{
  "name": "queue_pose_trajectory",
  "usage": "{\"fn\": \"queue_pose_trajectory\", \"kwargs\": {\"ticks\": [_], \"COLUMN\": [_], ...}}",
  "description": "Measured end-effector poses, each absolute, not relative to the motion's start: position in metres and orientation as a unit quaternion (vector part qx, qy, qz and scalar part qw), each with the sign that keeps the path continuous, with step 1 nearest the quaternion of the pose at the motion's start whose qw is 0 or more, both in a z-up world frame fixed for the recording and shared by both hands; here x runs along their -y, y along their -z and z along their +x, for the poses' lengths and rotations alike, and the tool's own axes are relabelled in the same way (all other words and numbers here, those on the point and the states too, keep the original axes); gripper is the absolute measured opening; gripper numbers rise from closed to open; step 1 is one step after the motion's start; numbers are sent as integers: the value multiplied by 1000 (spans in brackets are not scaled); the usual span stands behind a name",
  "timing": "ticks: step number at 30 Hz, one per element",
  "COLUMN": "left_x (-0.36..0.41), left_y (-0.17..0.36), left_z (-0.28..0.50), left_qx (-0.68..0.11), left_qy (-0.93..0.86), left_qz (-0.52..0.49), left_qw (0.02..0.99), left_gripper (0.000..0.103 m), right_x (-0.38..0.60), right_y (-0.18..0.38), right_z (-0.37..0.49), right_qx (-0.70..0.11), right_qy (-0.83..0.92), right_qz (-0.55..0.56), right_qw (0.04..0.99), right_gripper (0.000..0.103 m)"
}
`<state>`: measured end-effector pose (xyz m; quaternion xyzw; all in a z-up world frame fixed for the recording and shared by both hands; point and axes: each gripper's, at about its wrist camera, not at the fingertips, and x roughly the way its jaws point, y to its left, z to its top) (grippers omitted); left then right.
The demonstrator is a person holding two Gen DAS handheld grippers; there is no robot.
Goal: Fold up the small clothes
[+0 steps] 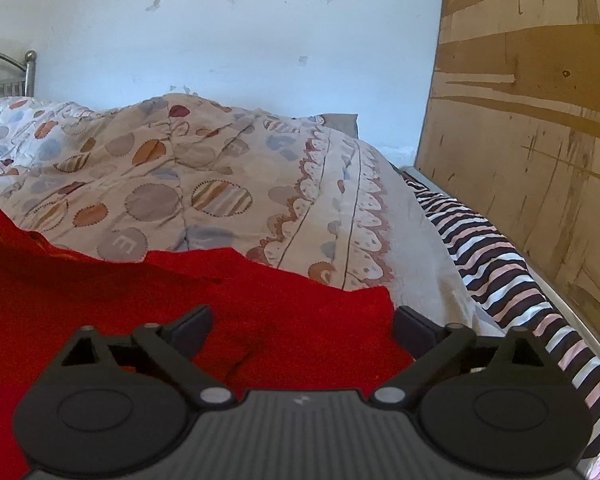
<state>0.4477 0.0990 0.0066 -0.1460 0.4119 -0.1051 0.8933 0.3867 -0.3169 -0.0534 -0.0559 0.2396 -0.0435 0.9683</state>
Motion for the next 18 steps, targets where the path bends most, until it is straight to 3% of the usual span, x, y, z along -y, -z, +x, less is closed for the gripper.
{"fn": "queue_pose_trajectory", "kwargs": {"ticks": [5,11,14,18], "left_x": [-103,-119,-125,-128], "left_y": [-15,-20,-28,-35], "left_z": [450,455,451,441], "left_qx": [-403,-392,-359,-336], "left_qy": [93,98,61,42], "left_qz": [-127,-173,-171,-158], "left_qw": [902,898,916,927], "left_gripper": [89,90,98,100], "right_x": [317,316,316,317], "right_y": [58,61,62,61], "right_z": [389,388,388,386], "right_qx": [-241,-241,-240,-233], "right_qy": [47,48,51,47], "right_qz": [-57,-62,-63,-59], "right_qw": [968,967,967,970], "right_gripper": [103,103,103,103]}}
